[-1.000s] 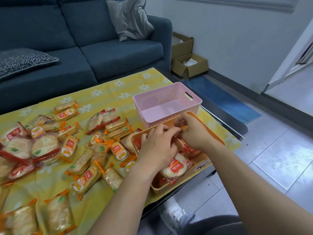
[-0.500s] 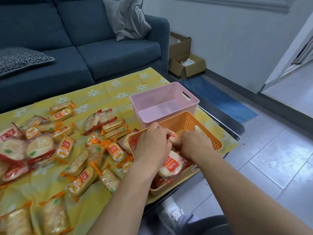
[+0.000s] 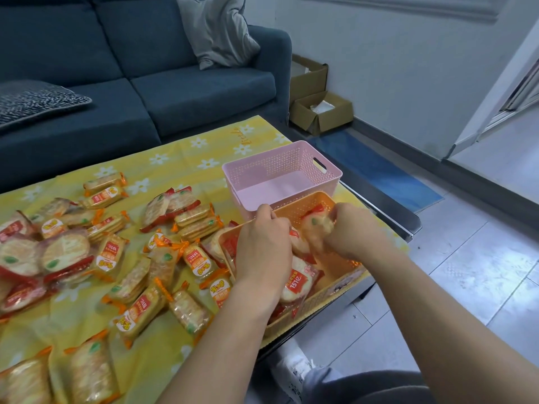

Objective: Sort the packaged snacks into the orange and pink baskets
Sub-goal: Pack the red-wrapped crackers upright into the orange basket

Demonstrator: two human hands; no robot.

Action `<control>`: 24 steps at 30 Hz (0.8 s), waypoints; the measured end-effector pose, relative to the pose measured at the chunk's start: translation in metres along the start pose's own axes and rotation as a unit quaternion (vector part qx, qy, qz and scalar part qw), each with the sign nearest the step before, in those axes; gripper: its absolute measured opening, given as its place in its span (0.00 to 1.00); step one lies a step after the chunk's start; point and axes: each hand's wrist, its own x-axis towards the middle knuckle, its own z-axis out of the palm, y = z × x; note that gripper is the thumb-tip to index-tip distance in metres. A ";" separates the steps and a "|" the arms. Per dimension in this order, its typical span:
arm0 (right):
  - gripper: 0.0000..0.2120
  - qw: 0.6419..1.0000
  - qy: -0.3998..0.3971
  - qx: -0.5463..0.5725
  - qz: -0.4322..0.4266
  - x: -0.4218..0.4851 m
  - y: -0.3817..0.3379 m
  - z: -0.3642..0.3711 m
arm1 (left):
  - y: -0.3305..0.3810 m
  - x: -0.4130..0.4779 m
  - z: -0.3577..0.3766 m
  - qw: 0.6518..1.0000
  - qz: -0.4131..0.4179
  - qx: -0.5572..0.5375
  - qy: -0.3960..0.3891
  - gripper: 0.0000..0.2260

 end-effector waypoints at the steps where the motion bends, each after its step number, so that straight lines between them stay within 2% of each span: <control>1: 0.09 0.999 -0.029 0.018 -0.009 -0.003 -0.003 0.003 | 0.003 -0.002 0.003 1.000 0.016 0.001 -0.009 0.08; 4: 0.12 0.996 -0.087 0.020 -0.029 -0.006 -0.008 0.015 | 0.008 -0.004 0.005 0.996 0.020 -0.077 -0.031 0.12; 8: 0.20 0.990 -0.103 0.090 -0.023 -0.001 -0.001 0.019 | 0.003 0.002 0.001 0.978 -0.039 -0.195 -0.068 0.11; 11: 0.24 0.987 -0.098 0.116 -0.060 -0.001 -0.002 0.017 | 0.004 0.003 -0.005 0.968 -0.036 -0.238 -0.065 0.10; 14: 0.18 0.988 -0.060 0.118 -0.082 0.000 -0.001 0.018 | 0.005 0.003 -0.003 0.977 -0.016 -0.201 -0.068 0.10; 17: 0.16 0.989 -0.081 0.102 -0.074 0.000 0.002 0.021 | 0.002 0.002 -0.001 0.984 -0.019 -0.126 -0.123 0.11; 19: 0.15 0.990 -0.086 0.076 -0.083 0.001 0.001 0.020 | 0.001 0.003 -0.007 0.980 -0.021 -0.141 -0.139 0.12; 22: 0.16 0.989 -0.099 0.059 -0.090 0.002 0.001 0.013 | -0.004 0.006 -0.025 0.983 -0.049 -0.159 -0.080 0.11; 24: 0.19 0.992 -0.085 0.054 -0.076 0.001 0.001 0.007 | -0.010 0.002 -0.035 0.993 -0.073 -0.067 -0.063 0.07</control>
